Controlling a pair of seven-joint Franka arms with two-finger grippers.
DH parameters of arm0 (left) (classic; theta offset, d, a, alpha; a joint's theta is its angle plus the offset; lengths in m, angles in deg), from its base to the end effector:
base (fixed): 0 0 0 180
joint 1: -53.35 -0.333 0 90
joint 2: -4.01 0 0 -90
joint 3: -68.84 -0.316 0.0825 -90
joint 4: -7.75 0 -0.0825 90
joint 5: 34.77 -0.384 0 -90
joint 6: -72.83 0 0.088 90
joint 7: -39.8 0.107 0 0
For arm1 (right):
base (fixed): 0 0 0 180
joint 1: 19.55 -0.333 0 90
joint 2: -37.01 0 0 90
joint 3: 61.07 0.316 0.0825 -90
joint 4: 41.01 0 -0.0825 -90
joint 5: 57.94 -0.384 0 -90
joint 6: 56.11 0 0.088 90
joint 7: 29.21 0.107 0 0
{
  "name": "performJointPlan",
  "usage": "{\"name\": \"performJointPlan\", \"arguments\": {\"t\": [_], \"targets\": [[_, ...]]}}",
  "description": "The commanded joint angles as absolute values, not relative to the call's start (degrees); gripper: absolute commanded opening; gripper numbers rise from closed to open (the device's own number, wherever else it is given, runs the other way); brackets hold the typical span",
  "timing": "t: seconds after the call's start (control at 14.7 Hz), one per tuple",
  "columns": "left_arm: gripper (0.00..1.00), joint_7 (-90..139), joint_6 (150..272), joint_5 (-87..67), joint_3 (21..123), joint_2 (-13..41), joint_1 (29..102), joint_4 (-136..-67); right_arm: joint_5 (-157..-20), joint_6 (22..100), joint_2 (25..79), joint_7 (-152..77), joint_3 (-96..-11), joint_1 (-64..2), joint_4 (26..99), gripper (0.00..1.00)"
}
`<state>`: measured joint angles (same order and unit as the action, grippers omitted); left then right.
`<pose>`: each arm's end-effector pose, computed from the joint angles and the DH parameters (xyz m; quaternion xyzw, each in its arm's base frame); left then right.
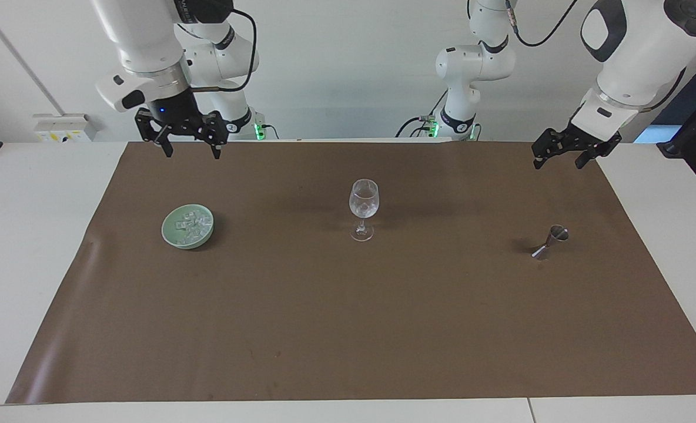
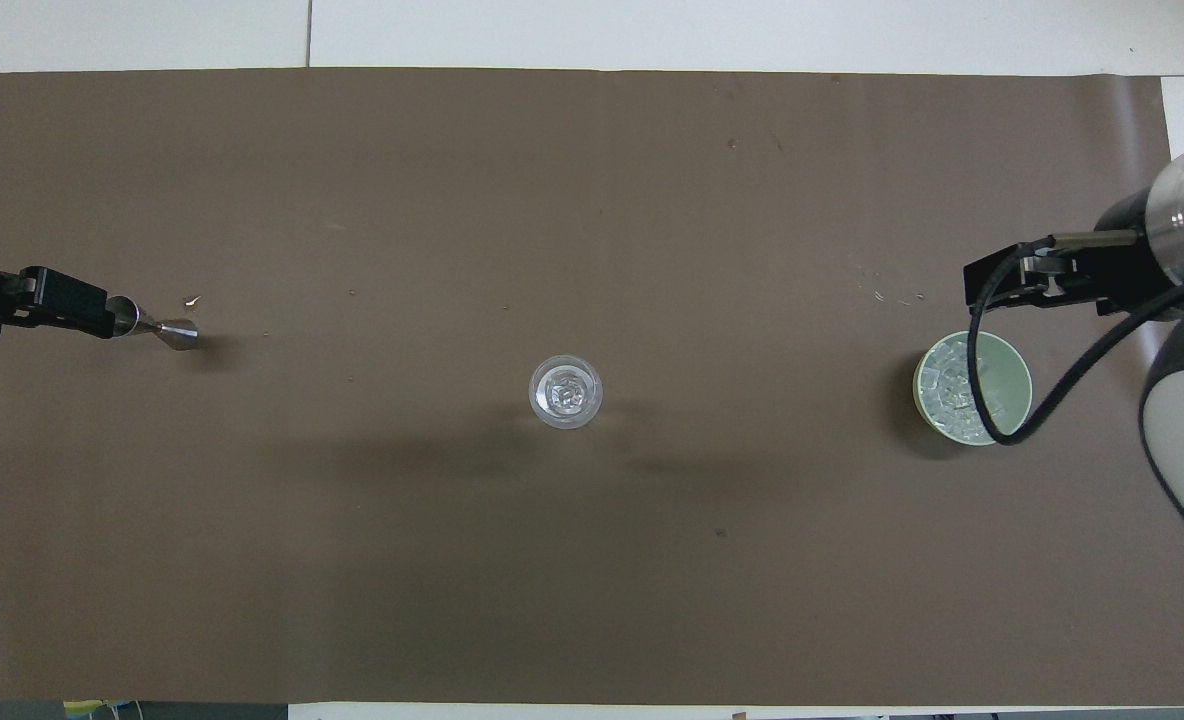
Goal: Pour wine and add ice with both arms
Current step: 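Set the ice bowl back down at its spot with the right gripper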
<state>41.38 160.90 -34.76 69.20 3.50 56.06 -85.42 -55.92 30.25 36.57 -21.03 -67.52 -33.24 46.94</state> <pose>0.5455 -0.0293 0.6006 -0.9984 0.0405 0.0400 0.0005 0.5422 0.0646 0.6400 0.9998 -0.0091 -0.0077 0.0184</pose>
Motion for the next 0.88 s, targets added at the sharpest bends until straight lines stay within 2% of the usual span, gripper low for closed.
{"name": "performJointPlan", "arguments": {"t": [0.0, 0.41, 0.82], "targets": [[1.00, 40.8, 161.6, -35.5, 68.5, 3.8, 57.0, -85.1, -56.2, 29.1, 35.3, -27.7, -66.7, -29.7, 49.2, 1.00], [1.00, 40.6, 161.2, -35.5, 68.5, 3.7, 57.0, -85.1, -55.4, 26.7, 35.8, -30.4, -66.8, -24.7, 48.7, 1.00], [1.00, 40.6, 161.3, -35.5, 68.4, 3.7, 56.4, -85.4, -55.6, 29.5, 33.8, -30.8, -66.1, -21.5, 51.2, 1.00]]}}
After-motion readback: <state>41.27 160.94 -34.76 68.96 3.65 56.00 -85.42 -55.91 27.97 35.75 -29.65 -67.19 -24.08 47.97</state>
